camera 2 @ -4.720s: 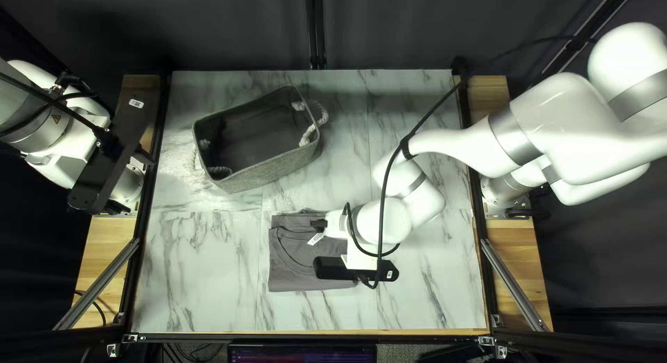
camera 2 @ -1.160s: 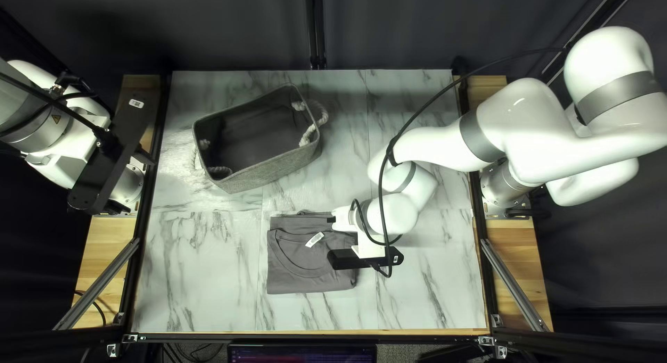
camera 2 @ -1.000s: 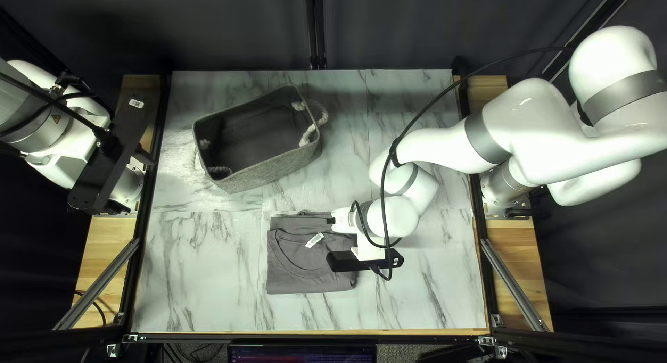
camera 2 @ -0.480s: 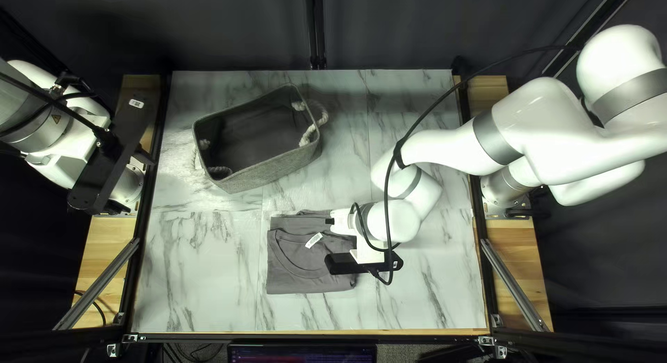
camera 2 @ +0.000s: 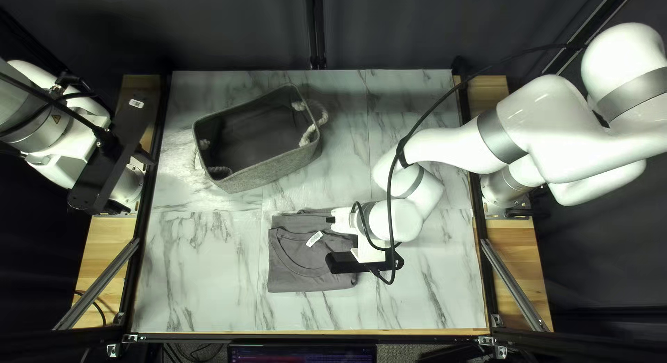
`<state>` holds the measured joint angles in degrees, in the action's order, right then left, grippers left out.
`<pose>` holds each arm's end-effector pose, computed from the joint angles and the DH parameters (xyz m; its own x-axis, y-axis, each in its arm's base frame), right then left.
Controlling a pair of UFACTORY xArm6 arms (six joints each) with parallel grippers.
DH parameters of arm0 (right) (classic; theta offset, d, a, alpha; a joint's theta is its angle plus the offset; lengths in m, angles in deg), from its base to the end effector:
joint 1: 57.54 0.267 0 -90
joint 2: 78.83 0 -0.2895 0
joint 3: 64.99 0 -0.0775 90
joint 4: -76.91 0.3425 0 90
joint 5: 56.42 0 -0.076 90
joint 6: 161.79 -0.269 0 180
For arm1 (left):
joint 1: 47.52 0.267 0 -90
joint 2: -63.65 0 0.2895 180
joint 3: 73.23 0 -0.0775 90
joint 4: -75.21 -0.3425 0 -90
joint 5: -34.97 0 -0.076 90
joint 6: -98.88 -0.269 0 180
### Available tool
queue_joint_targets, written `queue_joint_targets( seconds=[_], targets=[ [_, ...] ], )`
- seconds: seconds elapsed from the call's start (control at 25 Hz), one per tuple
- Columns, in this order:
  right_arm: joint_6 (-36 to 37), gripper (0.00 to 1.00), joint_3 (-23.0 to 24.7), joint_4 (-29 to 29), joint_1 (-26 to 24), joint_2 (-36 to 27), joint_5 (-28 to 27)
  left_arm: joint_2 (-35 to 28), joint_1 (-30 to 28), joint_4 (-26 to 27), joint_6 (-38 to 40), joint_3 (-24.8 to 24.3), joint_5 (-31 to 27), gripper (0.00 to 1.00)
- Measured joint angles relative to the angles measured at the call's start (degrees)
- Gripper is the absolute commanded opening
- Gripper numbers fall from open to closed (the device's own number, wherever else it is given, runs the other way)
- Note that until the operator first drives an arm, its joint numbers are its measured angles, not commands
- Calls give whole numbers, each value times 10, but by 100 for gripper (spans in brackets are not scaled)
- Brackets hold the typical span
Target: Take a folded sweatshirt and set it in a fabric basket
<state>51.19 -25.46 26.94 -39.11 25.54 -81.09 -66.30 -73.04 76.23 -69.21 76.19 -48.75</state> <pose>0.4625 0.1193 0.0768 -0.0432 0.9699 -0.2396 0.9141 0.1351 0.3823 0.2554 -0.1270 0.3827 0.9405 -0.2183 0.2603 -0.2445 -0.9669 0.0729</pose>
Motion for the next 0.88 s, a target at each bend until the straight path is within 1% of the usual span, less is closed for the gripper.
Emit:
queue_joint_targets(
  seconds=[0.12,0.2,0.4,0.56,0.72,0.88],
  targets=[
    [7,0,3,8,4,-10,-2,13,-13,-9,18,18,4,100],
    [10,0,4,12,6,-14,-3,24,-18,-19,28,20,29,100],
    [8,0,4,17,16,-21,-12,70,-23,-44,55,-15,142,100],
    [9,0,2,23,19,-23,-15,130,-32,-67,119,-43,238,100],
    [7,0,3,23,21,-23,-15,216,-32,-79,206,-44,317,100],
    [7,0,1,26,23,-23,-16,286,-28,-66,237,-46,381,100]
  ],
)
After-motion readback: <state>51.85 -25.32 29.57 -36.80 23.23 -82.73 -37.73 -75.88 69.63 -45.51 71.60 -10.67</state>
